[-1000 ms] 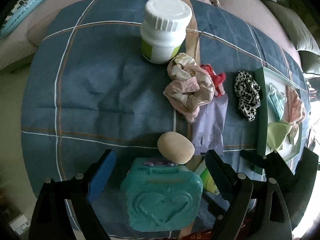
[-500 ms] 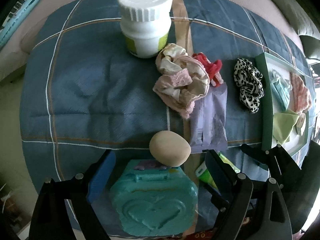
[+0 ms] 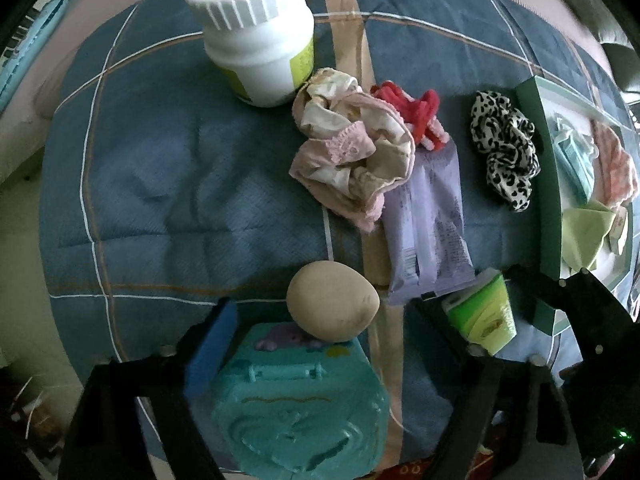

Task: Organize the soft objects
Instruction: 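Grasp the beige oval sponge with the left gripper while the right grasps another green tissue pack, then carry the sponge and tissue pack over the white tray with both grippers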

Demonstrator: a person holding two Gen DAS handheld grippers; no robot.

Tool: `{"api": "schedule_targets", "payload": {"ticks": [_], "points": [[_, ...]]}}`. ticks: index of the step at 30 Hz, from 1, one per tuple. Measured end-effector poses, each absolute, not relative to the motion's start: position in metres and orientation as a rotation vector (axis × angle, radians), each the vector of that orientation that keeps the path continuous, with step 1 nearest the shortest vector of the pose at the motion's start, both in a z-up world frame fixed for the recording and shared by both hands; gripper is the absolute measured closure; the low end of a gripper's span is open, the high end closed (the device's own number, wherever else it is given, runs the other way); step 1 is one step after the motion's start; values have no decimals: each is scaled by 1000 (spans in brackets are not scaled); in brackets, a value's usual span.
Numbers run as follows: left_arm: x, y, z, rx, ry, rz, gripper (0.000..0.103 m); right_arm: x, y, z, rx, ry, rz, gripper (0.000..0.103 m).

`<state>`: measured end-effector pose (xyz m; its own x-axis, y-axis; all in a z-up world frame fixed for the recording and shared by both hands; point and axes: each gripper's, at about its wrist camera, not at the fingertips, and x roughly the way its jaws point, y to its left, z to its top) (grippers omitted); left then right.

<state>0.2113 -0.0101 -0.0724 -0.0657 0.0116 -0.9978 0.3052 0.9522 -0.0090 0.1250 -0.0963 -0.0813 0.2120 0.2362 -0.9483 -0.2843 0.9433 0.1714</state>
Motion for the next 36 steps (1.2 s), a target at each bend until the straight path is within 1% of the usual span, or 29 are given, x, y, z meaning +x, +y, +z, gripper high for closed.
{"api": "schedule_targets", "payload": {"ticks": [2,3,4,5,6,7,9,14,24,29,36], "points": [[212,-9,-75,251,1629,-246,29,126,-97,-81,-41,1309,363,36],[212,-11,-77,254,1629,-248,31,125,-98,-81,-39,1310,367,39],[212,-11,-79,257,1629,-250,35,124,-96,-81,-37,1311,372,41],[212,-11,-79,259,1629,-251,40,122,-94,-79,-35,1311,376,45],[212,-12,-79,264,1625,-248,43,123,-89,-81,-36,1311,374,47],[212,-12,-78,272,1619,-243,46,121,-92,-80,-37,1311,373,48],[211,-12,-77,267,1616,-245,48,121,-92,-79,-31,1313,373,49],[212,-11,-71,265,1607,-243,60,122,-94,-80,-24,1312,370,51],[213,-10,-71,254,1603,-248,61,118,-99,-77,-18,1312,364,51],[214,-8,-70,239,1599,-248,64,119,-98,-78,-16,1311,361,51],[216,-1,-67,210,1592,-246,65,121,-109,-74,1,1303,337,51]]}}
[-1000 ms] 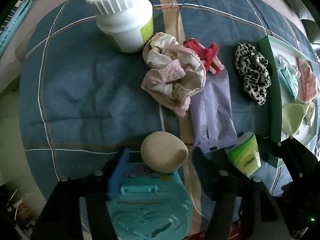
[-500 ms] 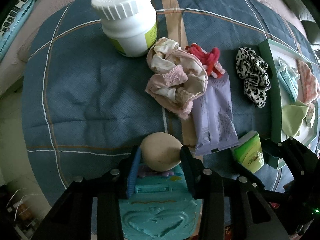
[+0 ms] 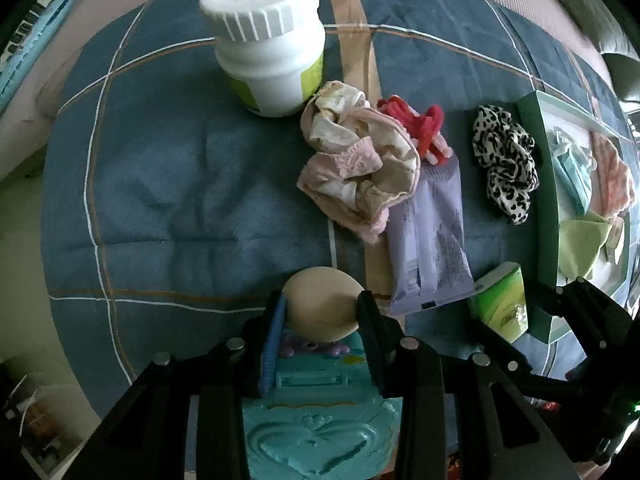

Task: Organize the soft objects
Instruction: 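Carry the sponge and tissue pack over the white tray with both grippers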

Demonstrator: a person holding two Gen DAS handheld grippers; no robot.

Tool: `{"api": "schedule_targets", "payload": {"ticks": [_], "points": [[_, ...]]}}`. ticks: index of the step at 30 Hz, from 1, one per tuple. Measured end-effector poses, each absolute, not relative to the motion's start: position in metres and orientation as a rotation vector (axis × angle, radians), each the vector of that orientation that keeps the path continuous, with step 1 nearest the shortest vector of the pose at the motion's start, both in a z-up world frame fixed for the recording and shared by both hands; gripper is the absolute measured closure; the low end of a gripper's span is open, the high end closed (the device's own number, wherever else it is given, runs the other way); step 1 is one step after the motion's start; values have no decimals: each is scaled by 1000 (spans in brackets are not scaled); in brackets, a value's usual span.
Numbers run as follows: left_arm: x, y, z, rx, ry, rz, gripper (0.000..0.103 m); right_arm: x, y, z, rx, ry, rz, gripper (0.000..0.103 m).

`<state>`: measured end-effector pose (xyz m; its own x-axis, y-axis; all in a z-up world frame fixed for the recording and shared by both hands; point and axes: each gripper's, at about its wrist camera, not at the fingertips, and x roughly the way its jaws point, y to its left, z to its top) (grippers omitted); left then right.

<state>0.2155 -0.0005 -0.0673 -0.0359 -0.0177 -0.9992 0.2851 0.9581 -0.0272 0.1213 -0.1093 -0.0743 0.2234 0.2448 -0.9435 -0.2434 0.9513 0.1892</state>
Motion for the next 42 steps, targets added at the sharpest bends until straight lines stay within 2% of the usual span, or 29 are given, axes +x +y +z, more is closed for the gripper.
{"api": "schedule_targets", "payload": {"ticks": [14,20,33,40,42], "points": [[214,-3,-54,179,1565,-250,67,120,-131,-66,28,1287,312,51],[214,-2,-32,163,1532,-249,67,124,-142,-54,48,1258,294,51],[175,-10,97,98,1171,-311,68,102,-225,33,175,1015,116,51],[154,-45,121,78,1073,-388,69,86,-285,48,259,951,-49,51],[151,-59,122,62,1060,-422,72,80,-304,51,291,934,-97,51]]}}
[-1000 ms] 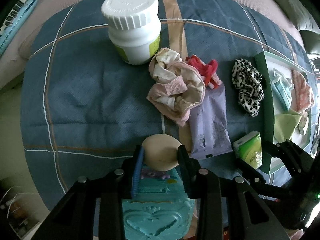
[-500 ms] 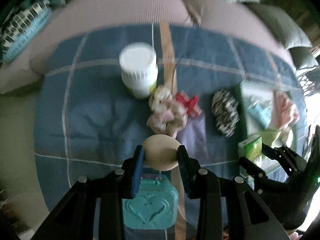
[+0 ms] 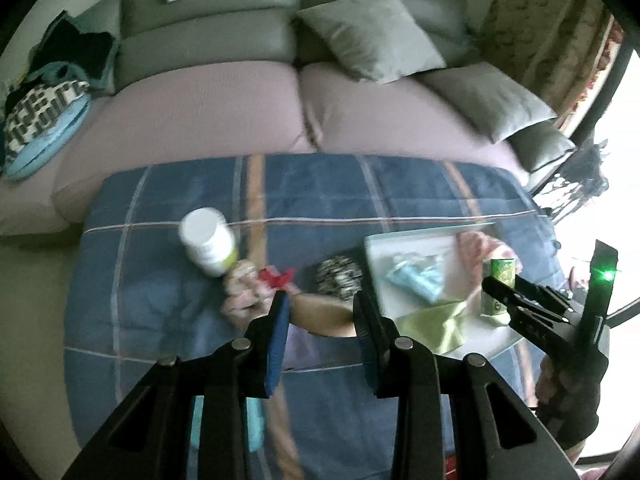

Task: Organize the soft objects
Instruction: 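Carry the sponge and tissue pack over the white tray with both grippers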

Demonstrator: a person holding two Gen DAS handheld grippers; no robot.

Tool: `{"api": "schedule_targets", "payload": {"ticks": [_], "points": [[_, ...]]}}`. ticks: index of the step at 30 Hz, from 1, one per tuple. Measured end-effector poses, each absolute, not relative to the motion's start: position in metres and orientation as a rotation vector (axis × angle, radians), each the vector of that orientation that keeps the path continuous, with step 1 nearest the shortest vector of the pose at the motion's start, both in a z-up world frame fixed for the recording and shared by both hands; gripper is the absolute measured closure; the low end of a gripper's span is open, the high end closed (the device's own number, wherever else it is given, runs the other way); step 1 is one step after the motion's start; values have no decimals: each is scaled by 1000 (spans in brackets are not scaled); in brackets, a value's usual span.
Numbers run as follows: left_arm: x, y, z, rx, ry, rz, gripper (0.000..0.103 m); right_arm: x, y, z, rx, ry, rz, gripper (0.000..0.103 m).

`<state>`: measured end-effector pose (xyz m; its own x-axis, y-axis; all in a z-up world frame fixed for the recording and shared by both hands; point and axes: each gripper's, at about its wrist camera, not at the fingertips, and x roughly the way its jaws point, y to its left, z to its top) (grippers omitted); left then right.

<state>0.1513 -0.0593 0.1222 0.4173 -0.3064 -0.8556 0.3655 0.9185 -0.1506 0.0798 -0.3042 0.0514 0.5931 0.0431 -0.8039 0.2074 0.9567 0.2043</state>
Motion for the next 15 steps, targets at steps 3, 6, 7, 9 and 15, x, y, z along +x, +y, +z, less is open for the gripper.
{"api": "schedule_targets", "payload": {"ticks": [3,6,7,9,15], "points": [[149,-83,117,15,1057,-486,76,71,-331,53,332,915,-162,51],[148,-106,111,-16,1059,-534,76,61,-353,52,374,906,-209,51],[148,-113,107,-25,1067,-543,76,59,-360,50,388,908,-223,51],[149,-125,94,-42,1089,-541,76,55,-370,46,413,914,-247,51],[160,-134,29,-54,1205,-433,76,56,-380,36,438,934,-248,51]]}}
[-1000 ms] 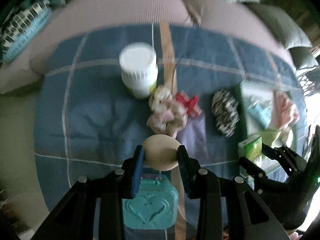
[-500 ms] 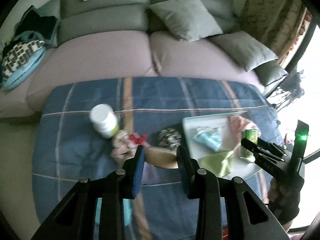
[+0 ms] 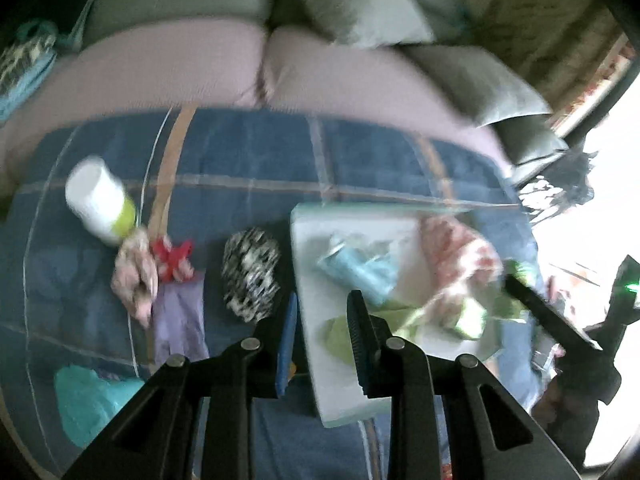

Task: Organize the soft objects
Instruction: 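Carry the sponge and tissue pack over the white tray with both grippers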

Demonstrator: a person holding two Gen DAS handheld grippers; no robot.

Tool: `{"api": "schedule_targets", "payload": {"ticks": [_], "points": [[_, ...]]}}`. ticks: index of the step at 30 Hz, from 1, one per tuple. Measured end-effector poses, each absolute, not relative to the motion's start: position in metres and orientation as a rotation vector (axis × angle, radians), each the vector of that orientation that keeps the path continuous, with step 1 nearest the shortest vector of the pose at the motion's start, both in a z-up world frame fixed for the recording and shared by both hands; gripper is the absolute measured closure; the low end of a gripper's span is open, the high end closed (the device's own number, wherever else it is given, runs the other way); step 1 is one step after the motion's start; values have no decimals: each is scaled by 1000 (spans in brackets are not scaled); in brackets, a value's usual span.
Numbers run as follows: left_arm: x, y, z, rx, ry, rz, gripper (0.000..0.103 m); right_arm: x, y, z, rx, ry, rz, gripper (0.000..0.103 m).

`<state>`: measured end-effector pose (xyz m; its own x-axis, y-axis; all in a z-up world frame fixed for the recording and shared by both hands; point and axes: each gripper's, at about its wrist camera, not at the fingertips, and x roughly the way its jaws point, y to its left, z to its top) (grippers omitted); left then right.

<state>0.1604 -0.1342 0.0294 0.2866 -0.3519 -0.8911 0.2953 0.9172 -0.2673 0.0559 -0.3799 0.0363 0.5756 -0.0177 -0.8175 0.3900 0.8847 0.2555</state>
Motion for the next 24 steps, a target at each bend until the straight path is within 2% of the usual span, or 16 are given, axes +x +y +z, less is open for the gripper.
{"api": "schedule_targets", "payload": {"ticks": [9,10,11,13,24], "points": [[161,-103,-55,-172,1372,-258,74,60,-378,21,443,976,-248,51],[161,-103,-59,-174,1381,-260,69,60,-378,21,443,976,-247,51],[161,-105,-62,-171,1387,-260,59,60,-377,22,442,976,-245,51],[162,-107,-68,-166,1394,-251,50,61,-376,22,440,975,-240,51],[168,-104,-89,-161,1439,-187,43,62,-375,21,444,977,-230,51]]}}
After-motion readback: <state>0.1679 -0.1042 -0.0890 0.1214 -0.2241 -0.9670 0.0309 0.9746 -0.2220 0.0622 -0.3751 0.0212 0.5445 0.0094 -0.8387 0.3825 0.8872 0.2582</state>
